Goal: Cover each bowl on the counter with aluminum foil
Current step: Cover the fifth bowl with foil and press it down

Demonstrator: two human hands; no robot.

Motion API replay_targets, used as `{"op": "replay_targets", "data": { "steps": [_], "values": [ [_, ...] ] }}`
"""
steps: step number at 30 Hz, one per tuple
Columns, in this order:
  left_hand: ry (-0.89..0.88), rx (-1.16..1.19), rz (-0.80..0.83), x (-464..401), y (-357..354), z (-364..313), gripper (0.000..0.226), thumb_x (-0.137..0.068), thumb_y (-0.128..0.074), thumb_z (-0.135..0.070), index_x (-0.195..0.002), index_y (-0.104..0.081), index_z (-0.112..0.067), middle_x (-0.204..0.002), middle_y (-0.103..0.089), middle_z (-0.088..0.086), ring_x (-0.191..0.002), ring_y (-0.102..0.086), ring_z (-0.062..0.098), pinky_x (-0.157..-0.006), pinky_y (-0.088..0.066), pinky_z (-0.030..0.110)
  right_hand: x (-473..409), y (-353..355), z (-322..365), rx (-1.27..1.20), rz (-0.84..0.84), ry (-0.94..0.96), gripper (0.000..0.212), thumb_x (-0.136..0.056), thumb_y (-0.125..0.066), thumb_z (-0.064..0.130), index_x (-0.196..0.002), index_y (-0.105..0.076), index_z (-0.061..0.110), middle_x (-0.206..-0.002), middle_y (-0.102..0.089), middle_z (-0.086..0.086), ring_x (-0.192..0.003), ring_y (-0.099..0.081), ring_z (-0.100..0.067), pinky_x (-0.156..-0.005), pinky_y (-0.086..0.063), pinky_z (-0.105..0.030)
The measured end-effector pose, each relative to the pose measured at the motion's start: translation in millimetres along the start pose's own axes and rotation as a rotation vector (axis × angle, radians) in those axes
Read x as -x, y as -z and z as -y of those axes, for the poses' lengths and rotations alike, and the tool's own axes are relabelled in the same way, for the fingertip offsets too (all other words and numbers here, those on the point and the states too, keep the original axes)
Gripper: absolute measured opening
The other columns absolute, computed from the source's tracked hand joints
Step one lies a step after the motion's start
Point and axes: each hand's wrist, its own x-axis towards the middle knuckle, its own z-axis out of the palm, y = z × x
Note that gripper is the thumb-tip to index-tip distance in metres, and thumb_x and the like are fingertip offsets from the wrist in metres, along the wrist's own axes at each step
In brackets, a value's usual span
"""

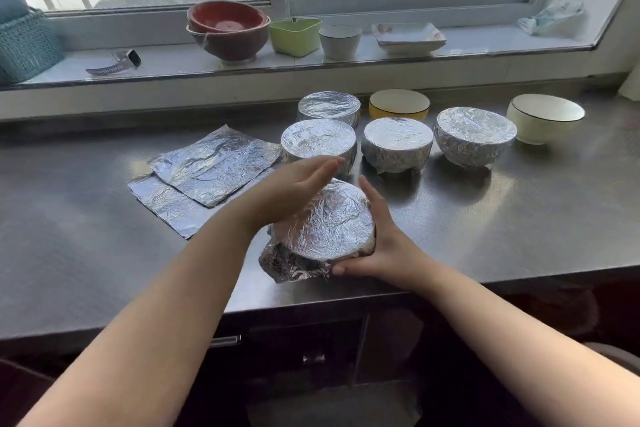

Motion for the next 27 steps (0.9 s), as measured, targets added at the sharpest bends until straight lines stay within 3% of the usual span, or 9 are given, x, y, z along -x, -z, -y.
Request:
{"op": "replay_targets", "data": {
  "steps": [3, 7, 9, 12, 15, 18, 20, 23, 27],
  "values": [
    [0.045, -0.081, 0.007, -19.4, -9.9, 14.3, 0.031, -0.103, -0.044, -0.032, -0.130, -0.060, -0.029, -0.124, -0.064, -0.006, -0.114, -0.058, 0.012, -0.101, -0.044, 0.034, -2.1, 0.8, -3.7, 0.052, -0.040, 0.008, 0.132, -0.061, -0.091, 0.006, -0.154, -0.002, 0.030, -0.156, -0.019, -0.002, -0.128, -0.043, 0.011, -0.090, -0.043, -0.006],
    [0.100, -0.035, -0.040, -23.8, -8.8, 23.1, 0.029, -0.099, -0.049, -0.018, -0.112, -0.070, -0.034, -0.083, -0.070, -0.009, -0.071, -0.063, 0.018, -0.071, -0.052, 0.036, -4.6, -1.1, -6.9, 0.124, -0.056, -0.010, 0.129, -0.051, -0.093, 0.039, -0.146, -0.008, 0.055, -0.154, -0.023, 0.003, -0.138, -0.036, -0.001, -0.103, -0.042, -0.018],
    [0.134, 0.017, -0.038, -24.7, -5.5, 23.5, 0.027, -0.097, -0.053, -0.018, -0.109, -0.072, -0.034, -0.092, -0.074, -0.003, -0.085, -0.068, 0.025, -0.082, -0.056, 0.042, -4.3, -1.5, -6.7, 0.142, -0.063, -0.010, 0.126, -0.050, -0.092, 0.043, -0.142, -0.007, 0.060, -0.153, -0.024, 0.004, -0.138, -0.035, 0.000, -0.107, -0.040, -0.019],
    [0.251, 0.235, -0.006, -22.9, -1.6, 26.7, 0.026, -0.098, -0.053, -0.015, -0.105, -0.074, -0.027, -0.099, -0.074, 0.003, -0.093, -0.069, 0.024, -0.092, -0.055, 0.040, -3.6, -2.2, -6.8, 0.151, -0.074, -0.030, 0.131, -0.047, -0.091, 0.051, -0.146, -0.005, 0.057, -0.153, -0.025, 0.006, -0.140, -0.033, -0.003, -0.115, -0.036, -0.032],
    [0.356, 0.484, 0.006, -18.2, -3.8, 32.0, 0.026, -0.101, -0.048, -0.016, -0.109, -0.073, -0.017, -0.101, -0.071, 0.020, -0.086, -0.067, 0.025, -0.086, -0.055, 0.044, -3.3, -4.0, -7.1, 0.162, -0.078, -0.055, 0.134, -0.045, -0.090, 0.059, -0.147, -0.005, 0.055, -0.153, -0.025, 0.006, -0.141, -0.035, -0.009, -0.115, -0.036, -0.044],
    [0.448, 0.767, 0.003, -10.3, -9.1, 28.8, 0.037, -0.106, -0.035, -0.025, -0.115, -0.065, -0.004, -0.083, -0.074, 0.010, -0.071, -0.071, 0.017, -0.064, -0.058, 0.026, -2.2, -4.8, -5.4, 0.171, -0.081, -0.076, 0.134, -0.044, -0.089, 0.063, -0.147, -0.004, 0.056, -0.153, -0.025, 0.006, -0.140, -0.037, -0.011, -0.113, -0.038, -0.046],
    [0.491, 0.842, -0.001, -7.0, -10.7, 31.1, 0.049, -0.106, -0.028, -0.038, -0.117, -0.063, -0.005, -0.098, -0.074, 0.012, -0.084, -0.072, 0.020, -0.076, -0.057, 0.031, -2.4, -5.1, -5.0, 0.174, -0.086, -0.080, 0.135, -0.044, -0.089, 0.064, -0.148, -0.003, 0.055, -0.154, -0.024, 0.005, -0.141, -0.035, -0.009, -0.114, -0.036, -0.046],
    [0.486, 0.593, -0.163, 2.1, -5.9, 33.9, 0.057, -0.105, -0.024, -0.047, -0.116, -0.066, -0.009, -0.118, -0.068, 0.012, -0.100, -0.067, 0.020, -0.087, -0.048, 0.034, -2.6, -6.5, -3.6, 0.175, -0.083, -0.078, 0.137, -0.043, -0.088, 0.066, -0.147, 0.000, 0.055, -0.155, -0.022, 0.005, -0.143, -0.030, -0.007, -0.116, -0.033, -0.045],
    [0.192, -0.018, -0.521, 30.8, -7.6, 19.7, 0.056, -0.102, -0.029, -0.052, -0.132, -0.056, -0.014, -0.134, -0.058, 0.007, -0.126, -0.052, 0.024, -0.100, -0.038, 0.034, -1.3, -9.3, -7.0, 0.161, -0.086, -0.062, 0.139, -0.043, -0.088, 0.066, -0.144, 0.007, 0.061, -0.157, -0.020, 0.005, -0.144, -0.029, -0.010, -0.117, -0.031, -0.047]
  ]
}}
